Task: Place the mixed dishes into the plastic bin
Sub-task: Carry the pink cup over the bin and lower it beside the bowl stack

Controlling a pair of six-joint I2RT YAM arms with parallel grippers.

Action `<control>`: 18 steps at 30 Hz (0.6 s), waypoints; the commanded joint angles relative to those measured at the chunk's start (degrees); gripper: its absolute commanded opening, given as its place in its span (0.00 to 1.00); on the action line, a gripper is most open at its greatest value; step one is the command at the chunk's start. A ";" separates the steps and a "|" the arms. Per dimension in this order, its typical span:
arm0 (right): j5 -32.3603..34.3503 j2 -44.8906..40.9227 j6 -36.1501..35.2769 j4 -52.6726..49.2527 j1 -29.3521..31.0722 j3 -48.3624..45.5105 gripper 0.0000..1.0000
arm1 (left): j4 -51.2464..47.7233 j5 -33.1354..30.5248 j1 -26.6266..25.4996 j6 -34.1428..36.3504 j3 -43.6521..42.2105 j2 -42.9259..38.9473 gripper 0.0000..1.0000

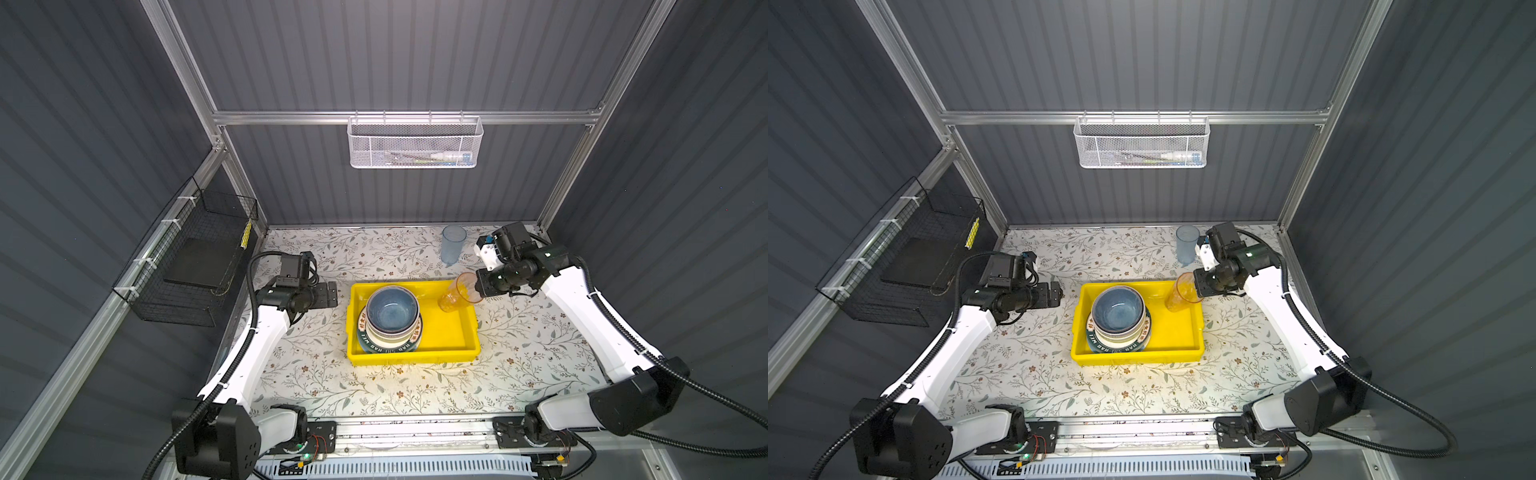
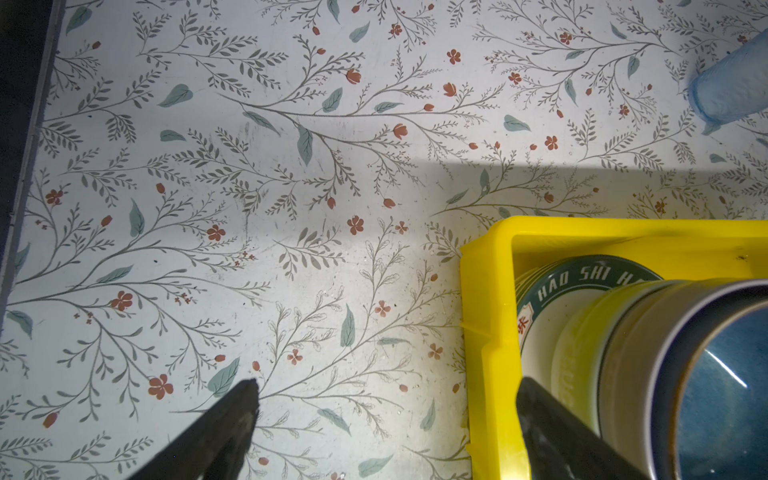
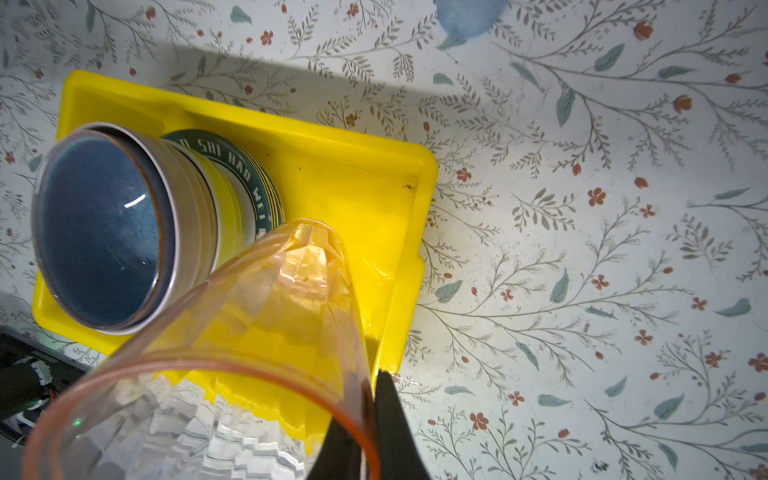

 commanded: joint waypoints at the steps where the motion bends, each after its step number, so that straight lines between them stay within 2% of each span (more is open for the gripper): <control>1: 3.51 -1.44 -0.34 -3.17 1.28 -1.37 0.00 | -0.07 -0.53 0.49 -0.21 -0.69 -1.38 0.98; 6: 6.19 -1.40 3.01 -6.79 3.94 -2.97 0.00 | -0.07 -0.50 0.49 -0.21 -0.63 -1.38 0.98; 18: 7.98 1.26 5.06 -10.61 7.55 -4.35 0.00 | -0.16 -0.06 0.49 -0.14 -0.71 -1.63 0.98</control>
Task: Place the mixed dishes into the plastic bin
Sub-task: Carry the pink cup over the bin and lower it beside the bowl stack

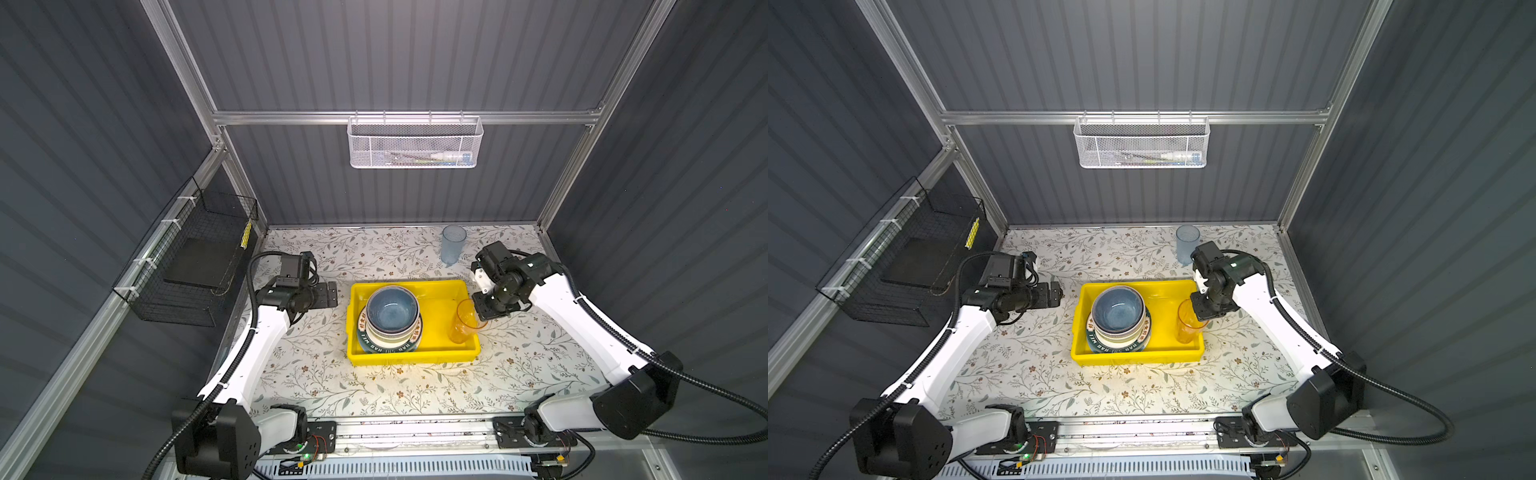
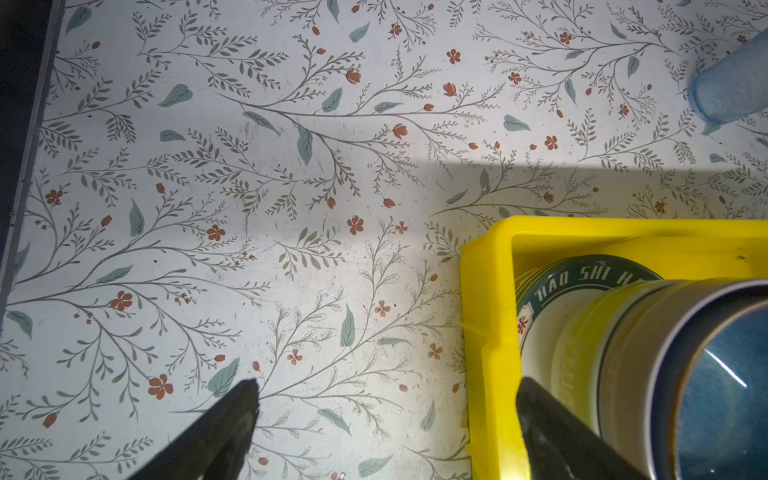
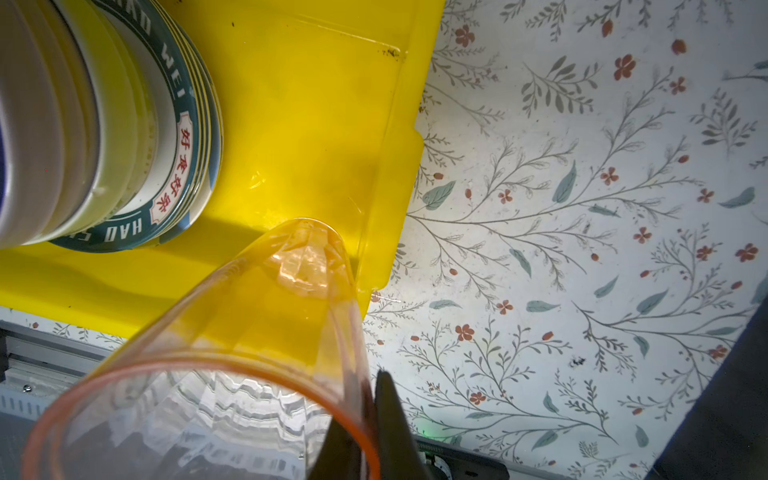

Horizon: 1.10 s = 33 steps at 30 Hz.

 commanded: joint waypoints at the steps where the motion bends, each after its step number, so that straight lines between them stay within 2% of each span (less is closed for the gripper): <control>1: 1.51 1.75 0.93 -2.69 1.01 0.54 0.00 | -0.16 -0.15 0.47 -0.06 -0.67 -1.70 0.98; 23: 3.94 9.42 2.05 -3.26 6.11 -0.40 0.04 | -0.17 -0.08 0.46 0.04 -0.70 -1.68 0.98; 33: 2.86 8.81 2.43 -1.23 6.29 -2.81 0.14 | -0.25 0.08 0.47 0.03 -0.72 -1.42 0.98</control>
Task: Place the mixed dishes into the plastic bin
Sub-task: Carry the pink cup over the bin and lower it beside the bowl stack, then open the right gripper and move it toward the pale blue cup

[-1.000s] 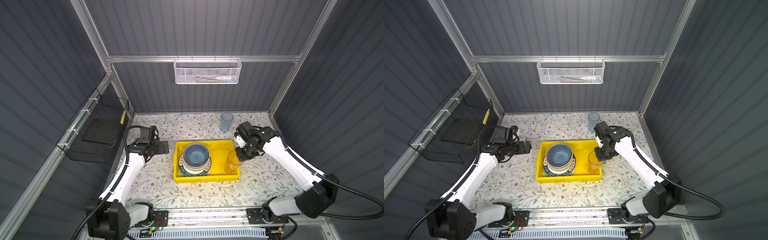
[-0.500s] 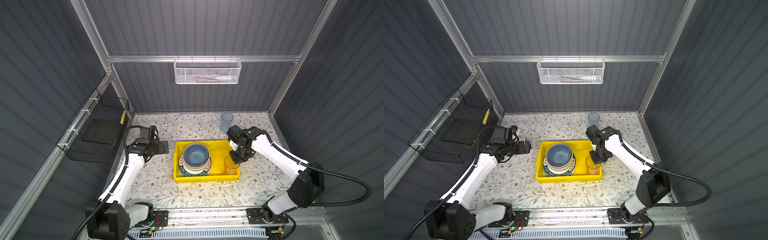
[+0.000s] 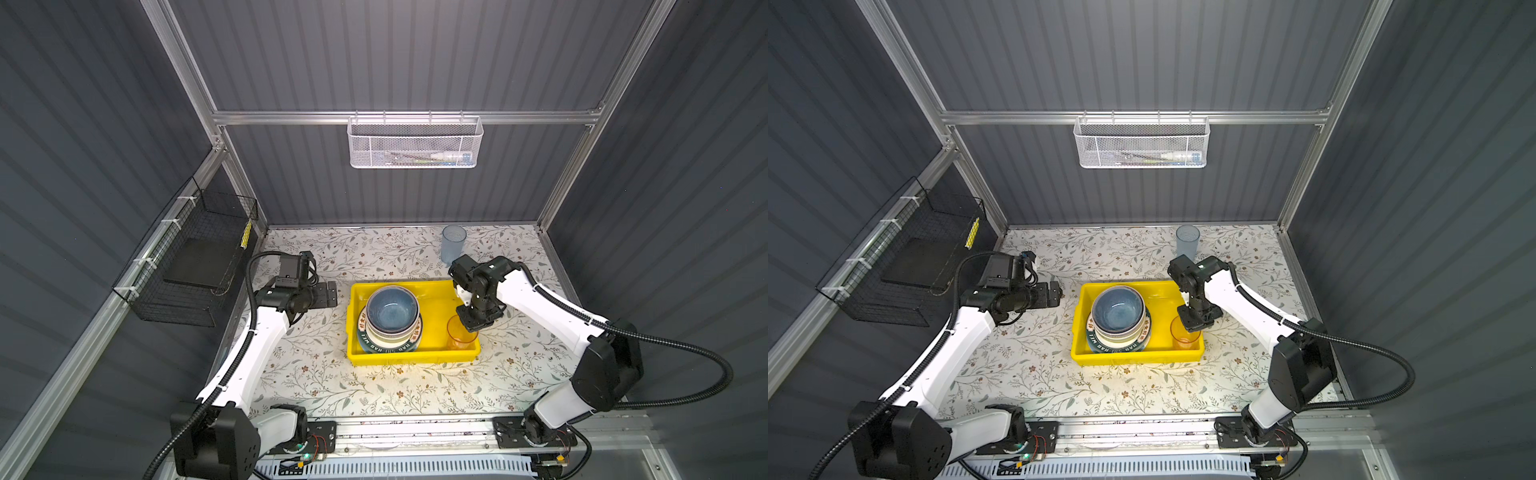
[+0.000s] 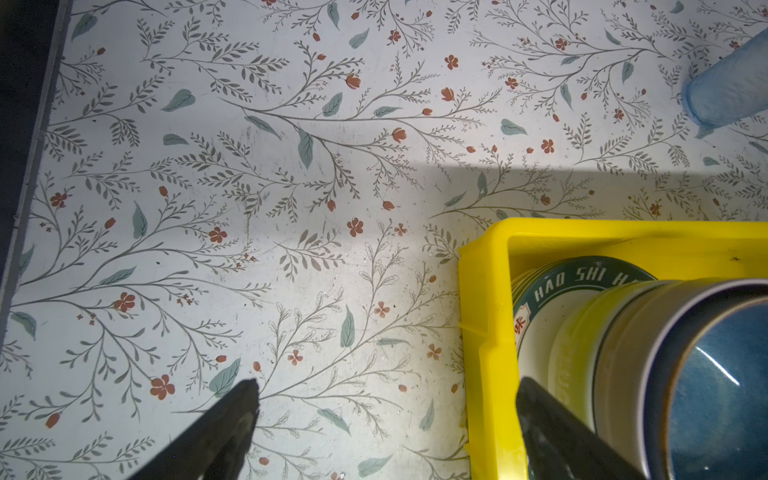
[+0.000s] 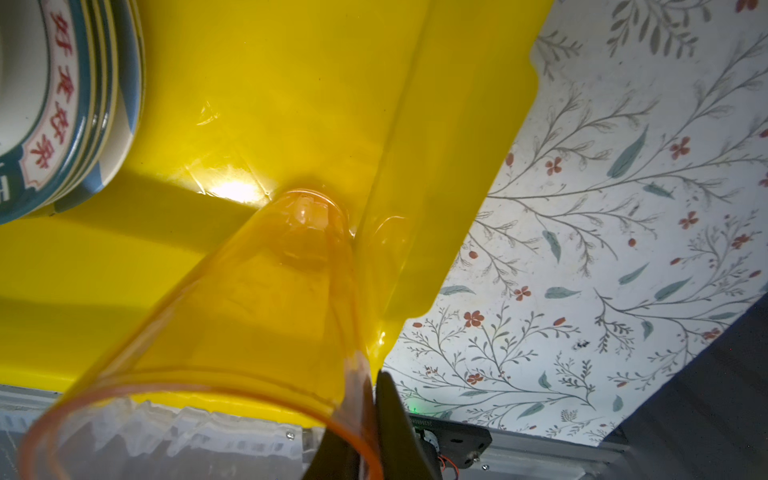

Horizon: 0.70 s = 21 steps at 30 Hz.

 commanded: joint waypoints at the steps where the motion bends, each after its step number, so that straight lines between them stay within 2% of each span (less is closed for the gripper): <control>1: -0.38 -0.74 0.70 -0.26 0.31 -0.90 0.15 | -0.23 0.09 0.45 -0.04 -0.66 -0.74 0.98; 7: -1.15 -1.82 0.87 0.43 0.28 -1.34 0.19 | -0.21 0.13 0.46 -0.07 -0.69 -0.65 0.98; 11: -1.87 -4.20 0.51 1.01 0.29 -0.41 0.27 | -0.16 0.27 0.47 -0.10 -0.69 -0.48 0.98; 21: -0.32 -8.96 -0.28 2.91 -1.69 3.52 0.61 | -0.16 0.18 0.47 -0.06 -0.68 -0.61 0.98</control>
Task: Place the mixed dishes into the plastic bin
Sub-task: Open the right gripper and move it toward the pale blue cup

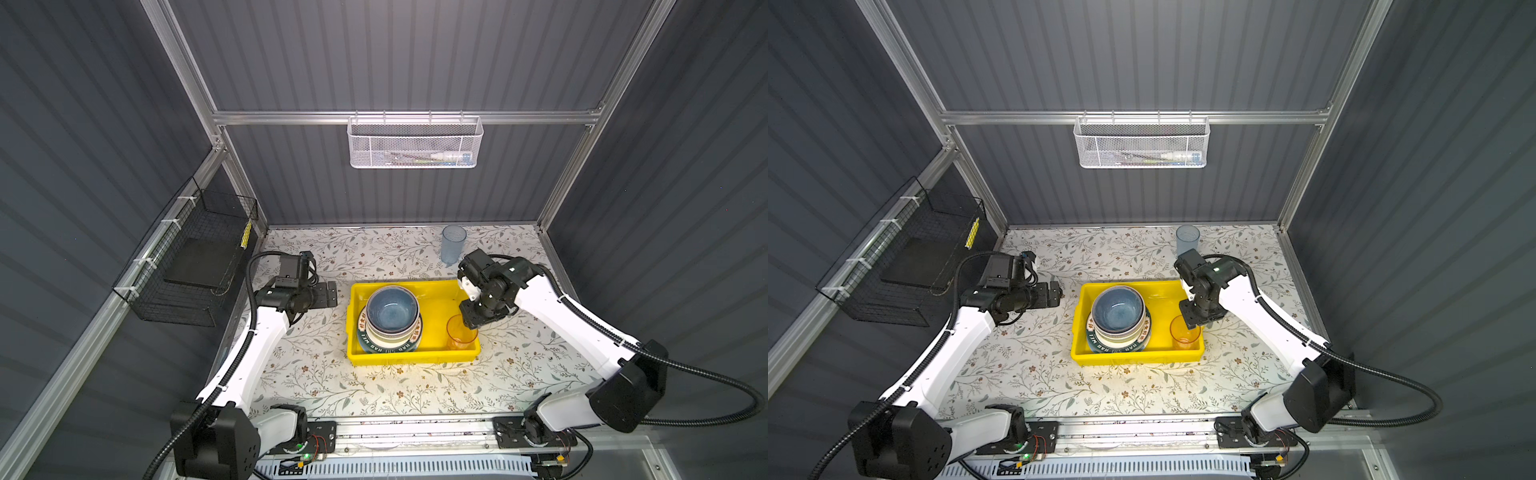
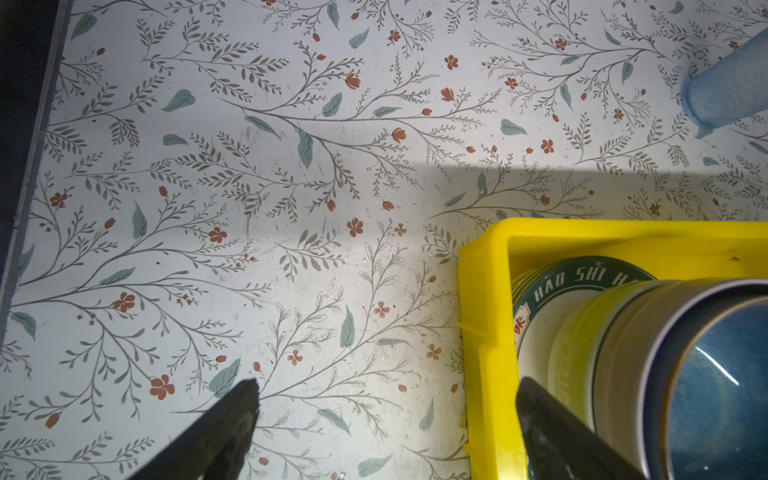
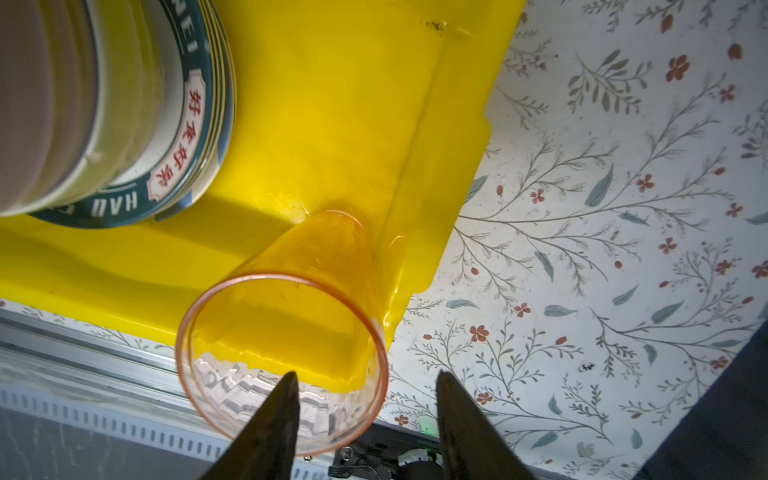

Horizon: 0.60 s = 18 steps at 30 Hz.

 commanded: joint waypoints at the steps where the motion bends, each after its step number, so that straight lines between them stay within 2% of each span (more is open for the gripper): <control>1: 1.52 -1.45 0.16 1.69 -1.52 1.95 0.66 | -0.16 0.11 0.47 -0.05 -0.71 -0.65 0.98; 5: 2.98 -4.48 -0.87 8.37 -4.15 1.24 0.92 | -0.16 -0.44 0.42 0.03 -0.98 -0.79 0.98; 8: -0.18 -7.22 -1.22 14.83 -8.73 0.04 0.99 | -0.01 -0.29 0.47 -0.09 -1.07 -0.92 0.99; 13: -7.84 -9.08 0.02 27.95 -17.29 -2.87 0.99 | -0.06 -0.11 0.47 0.18 -0.99 -0.74 1.00; 18: -11.30 -2.67 0.95 31.42 -21.83 1.91 0.99 | -0.05 -0.71 0.47 0.50 -1.03 -1.02 1.00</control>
